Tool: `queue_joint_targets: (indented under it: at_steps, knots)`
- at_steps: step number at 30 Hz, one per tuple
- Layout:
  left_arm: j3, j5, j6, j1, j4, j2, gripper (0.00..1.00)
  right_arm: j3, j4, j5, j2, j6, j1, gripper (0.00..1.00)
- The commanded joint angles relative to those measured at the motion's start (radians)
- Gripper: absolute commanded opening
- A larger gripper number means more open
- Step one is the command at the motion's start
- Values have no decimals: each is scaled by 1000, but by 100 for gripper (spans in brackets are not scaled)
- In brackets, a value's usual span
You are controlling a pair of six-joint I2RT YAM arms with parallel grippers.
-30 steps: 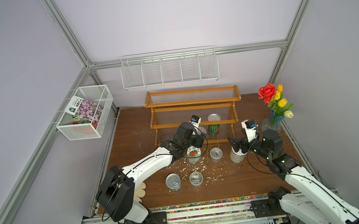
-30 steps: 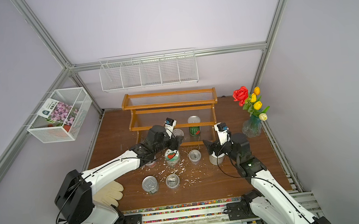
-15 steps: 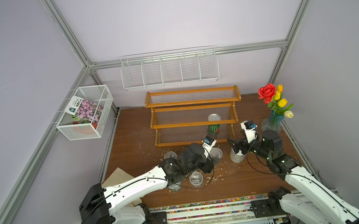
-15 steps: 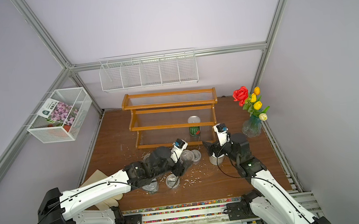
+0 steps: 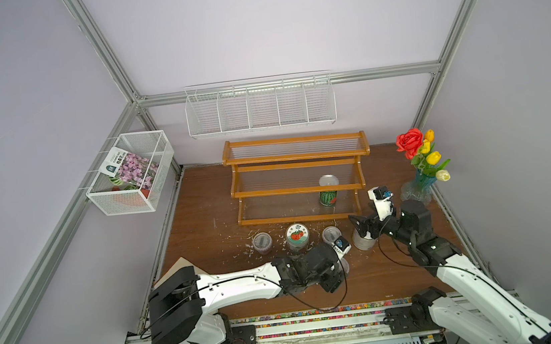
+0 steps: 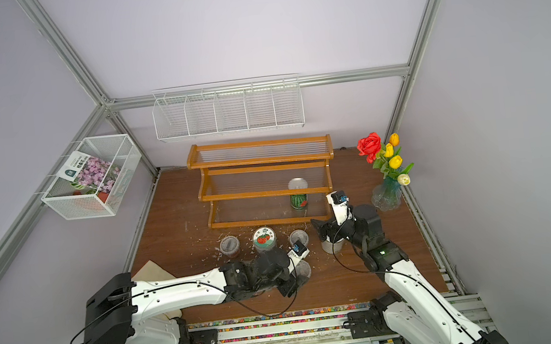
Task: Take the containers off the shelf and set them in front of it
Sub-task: Place the container at the center of the board.
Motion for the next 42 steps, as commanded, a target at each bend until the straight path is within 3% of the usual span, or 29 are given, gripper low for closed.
queue_joint_targets:
  at_steps: [1, 11, 23, 29, 35, 42]
  knots:
    - [-4, -16, -5, -3, 90, 40, 72, 16, -11, -5, -17, -11, -5, 97]
    - [-50, 7, -30, 9, 164, 115, 76, 15, -13, 1, -12, -14, -5, 97]
    - [-53, -16, -22, 29, 111, 54, 97, 18, 58, -41, 54, 5, -2, 97]
    - [-23, 12, 0, 56, 21, -49, 100, 8, 197, 91, 158, 36, 68, 97]
    - [-12, 95, 28, 150, -64, -155, 100, 24, 434, 220, 342, 80, 109, 97]
    - [-56, 175, 18, 351, -14, -268, 100, 89, 699, 224, 611, 124, 115, 97]
